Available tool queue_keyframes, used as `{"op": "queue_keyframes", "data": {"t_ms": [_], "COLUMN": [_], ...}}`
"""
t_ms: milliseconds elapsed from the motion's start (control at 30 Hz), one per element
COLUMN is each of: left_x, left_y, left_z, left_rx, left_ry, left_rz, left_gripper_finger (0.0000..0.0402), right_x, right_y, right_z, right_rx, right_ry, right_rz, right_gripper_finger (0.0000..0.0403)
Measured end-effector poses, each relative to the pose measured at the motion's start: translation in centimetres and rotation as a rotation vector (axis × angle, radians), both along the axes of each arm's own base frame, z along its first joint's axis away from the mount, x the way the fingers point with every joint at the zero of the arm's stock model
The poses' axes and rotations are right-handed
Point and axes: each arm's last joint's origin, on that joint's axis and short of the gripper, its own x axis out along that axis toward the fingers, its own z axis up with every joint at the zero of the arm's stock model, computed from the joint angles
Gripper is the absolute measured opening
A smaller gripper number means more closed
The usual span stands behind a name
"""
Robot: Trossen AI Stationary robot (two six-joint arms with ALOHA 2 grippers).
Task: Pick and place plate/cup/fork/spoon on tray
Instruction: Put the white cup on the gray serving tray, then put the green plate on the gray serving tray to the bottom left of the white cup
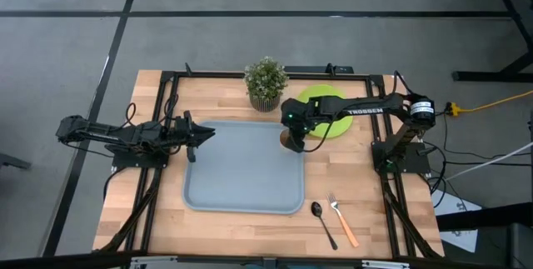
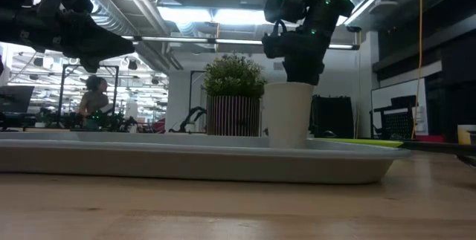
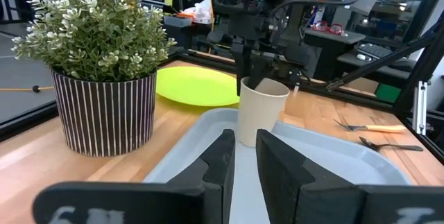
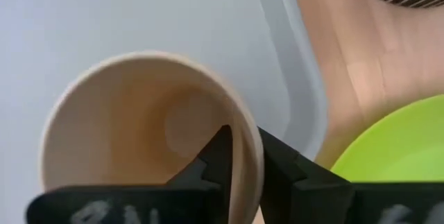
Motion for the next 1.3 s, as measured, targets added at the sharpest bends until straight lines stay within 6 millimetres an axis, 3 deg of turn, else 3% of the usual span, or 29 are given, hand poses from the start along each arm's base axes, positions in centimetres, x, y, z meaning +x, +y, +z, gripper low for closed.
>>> {"op": "queue_keyframes", "data": {"t_ms": [300, 700, 900, 1100, 1300], "left_x": [0.0, 0.0, 0.0, 0.0, 0.0], "left_y": [0.0, 0.0, 0.0, 0.0, 0.0], "left_z": [0.0, 0.0, 0.0, 0.0, 0.0], "left_rx": [0.0, -0.001, -0.003, -0.004, -0.007], "left_ry": [0.0, 0.0, 0.0, 0.001, -0.001], "left_rz": [0.0, -0.001, -0.001, -0.001, -0.003], "left_gripper_finger": [0.0053, 0.0053, 0.0053, 0.0053, 0.0053], "right_x": [0.9, 0.5, -2.3, -5.7, -9.0], "right_y": [-0.2, 0.5, 3.1, 7.1, 10.7], "right_z": [2.1, 6.2, 6.7, 5.4, 3.8], "right_rx": [-0.01, 0.018, 0.068, -0.061, -0.231], "right_ry": [-0.046, 0.059, 0.341, 0.615, 0.675], "right_rz": [0.003, -0.016, -0.077, -0.144, -0.14], "right_gripper_finger": [0.0051, 0.005, 0.005, 0.005, 0.005]}}
